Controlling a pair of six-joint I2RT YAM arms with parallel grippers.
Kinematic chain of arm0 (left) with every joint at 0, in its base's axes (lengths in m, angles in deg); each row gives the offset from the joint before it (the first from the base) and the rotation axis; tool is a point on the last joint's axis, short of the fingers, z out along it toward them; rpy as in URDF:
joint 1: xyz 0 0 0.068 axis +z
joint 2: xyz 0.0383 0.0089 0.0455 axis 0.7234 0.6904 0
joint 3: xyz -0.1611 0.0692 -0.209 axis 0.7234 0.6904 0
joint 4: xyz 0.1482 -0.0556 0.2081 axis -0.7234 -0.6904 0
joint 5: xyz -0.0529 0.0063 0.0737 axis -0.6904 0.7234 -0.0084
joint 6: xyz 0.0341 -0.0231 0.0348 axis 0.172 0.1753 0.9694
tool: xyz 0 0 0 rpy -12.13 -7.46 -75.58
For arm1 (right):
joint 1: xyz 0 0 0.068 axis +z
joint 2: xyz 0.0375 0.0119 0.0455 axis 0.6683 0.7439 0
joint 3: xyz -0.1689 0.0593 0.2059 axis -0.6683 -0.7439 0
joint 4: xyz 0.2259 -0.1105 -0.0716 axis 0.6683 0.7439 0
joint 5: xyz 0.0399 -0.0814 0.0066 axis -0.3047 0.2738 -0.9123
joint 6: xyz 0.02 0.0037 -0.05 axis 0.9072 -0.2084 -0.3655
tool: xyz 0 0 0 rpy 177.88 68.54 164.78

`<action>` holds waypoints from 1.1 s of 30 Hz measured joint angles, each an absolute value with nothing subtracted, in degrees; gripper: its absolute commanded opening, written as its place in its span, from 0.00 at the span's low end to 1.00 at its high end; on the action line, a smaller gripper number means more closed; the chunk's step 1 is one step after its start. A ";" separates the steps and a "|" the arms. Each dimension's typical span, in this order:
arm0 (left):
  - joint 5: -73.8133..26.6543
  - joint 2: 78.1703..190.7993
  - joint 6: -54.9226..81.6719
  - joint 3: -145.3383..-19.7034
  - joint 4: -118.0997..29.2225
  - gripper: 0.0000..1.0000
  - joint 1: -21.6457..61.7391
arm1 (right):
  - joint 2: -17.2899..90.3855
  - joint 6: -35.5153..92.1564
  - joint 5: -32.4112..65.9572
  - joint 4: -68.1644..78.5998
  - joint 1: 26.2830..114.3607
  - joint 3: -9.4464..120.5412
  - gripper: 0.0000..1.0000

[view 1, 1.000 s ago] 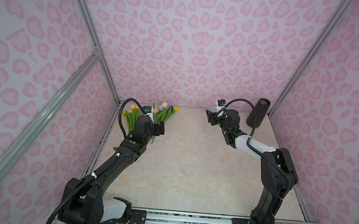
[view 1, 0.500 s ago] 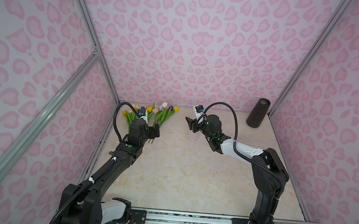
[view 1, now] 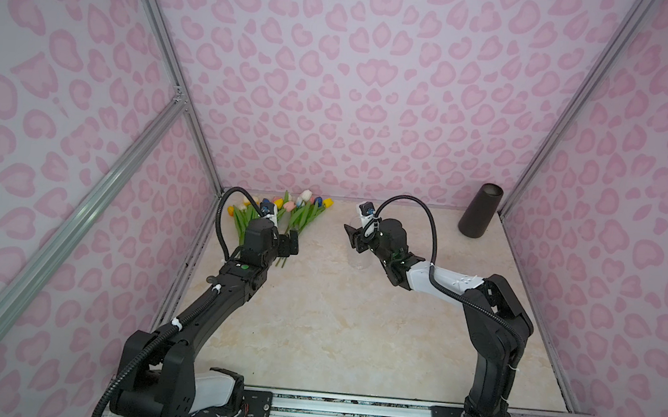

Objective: Arrange the flowers into the vase
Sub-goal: 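Carry the glass vase with the right gripper toward the tulips, then set the vase down with the right gripper while the left lowers onto tulips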

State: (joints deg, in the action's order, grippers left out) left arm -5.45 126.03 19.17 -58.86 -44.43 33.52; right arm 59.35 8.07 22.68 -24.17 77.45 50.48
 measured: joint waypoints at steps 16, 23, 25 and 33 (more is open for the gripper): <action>-5.21 125.70 19.22 -58.84 -44.76 0.97 33.52 | 57.30 6.94 23.32 -29.64 77.47 45.58 0.98; -5.41 126.34 19.63 -60.58 -46.75 0.98 33.52 | 51.68 6.44 22.09 -28.52 77.45 44.16 0.98; -5.48 127.41 19.94 -62.00 -47.31 0.95 33.52 | 49.32 6.39 21.77 -27.76 77.45 43.83 0.98; -7.05 138.69 23.19 -75.01 -55.05 0.80 33.60 | 38.24 6.35 21.28 -21.66 77.45 41.93 0.98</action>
